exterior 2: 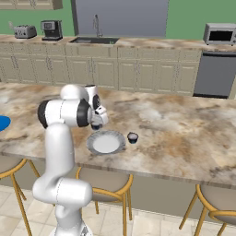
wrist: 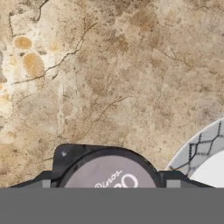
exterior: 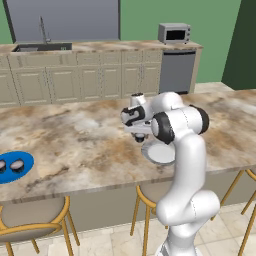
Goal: Place two yogurt containers on each plate.
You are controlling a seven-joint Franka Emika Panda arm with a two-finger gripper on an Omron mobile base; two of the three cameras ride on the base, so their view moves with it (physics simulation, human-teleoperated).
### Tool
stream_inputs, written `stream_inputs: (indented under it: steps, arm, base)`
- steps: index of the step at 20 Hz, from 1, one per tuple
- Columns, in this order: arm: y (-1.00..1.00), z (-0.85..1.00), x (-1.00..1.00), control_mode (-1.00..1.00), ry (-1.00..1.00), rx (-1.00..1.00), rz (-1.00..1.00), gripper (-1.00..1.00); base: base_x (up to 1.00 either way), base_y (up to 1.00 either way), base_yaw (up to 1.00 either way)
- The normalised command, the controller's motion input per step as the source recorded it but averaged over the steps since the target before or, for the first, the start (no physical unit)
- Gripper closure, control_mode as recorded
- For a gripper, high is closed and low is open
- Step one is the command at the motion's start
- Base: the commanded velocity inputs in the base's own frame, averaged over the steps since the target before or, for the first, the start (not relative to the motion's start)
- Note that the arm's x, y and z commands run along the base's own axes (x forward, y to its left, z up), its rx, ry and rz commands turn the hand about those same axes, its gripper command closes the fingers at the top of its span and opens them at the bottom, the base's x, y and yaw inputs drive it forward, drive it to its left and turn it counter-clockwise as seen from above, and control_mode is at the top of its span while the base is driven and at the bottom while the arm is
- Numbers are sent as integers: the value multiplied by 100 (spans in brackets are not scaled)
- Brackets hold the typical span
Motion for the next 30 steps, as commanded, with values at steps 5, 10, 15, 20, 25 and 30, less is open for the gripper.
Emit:
stream_inputs:
  steps: [5,10,15,20,25,30]
  arm:
    - [-11,40,-43,-100,0,0,0,100]
    - [-15,14,-66,-100,0,0,0,100]
    - [-21,5,-67,-100,0,0,-3,100]
    - [-15,0,-55,-100,0,0,-7,100]
    - [-4,-4,-31,-100,0,0,-8,100]
    - [0,-8,-3,-100,0,0,-8,100]
  base:
    - [0,0,0]
    - [0,0,0]
    - [0,0,0]
    - [0,0,0]
    - [0,0,0]
    - [0,0,0]
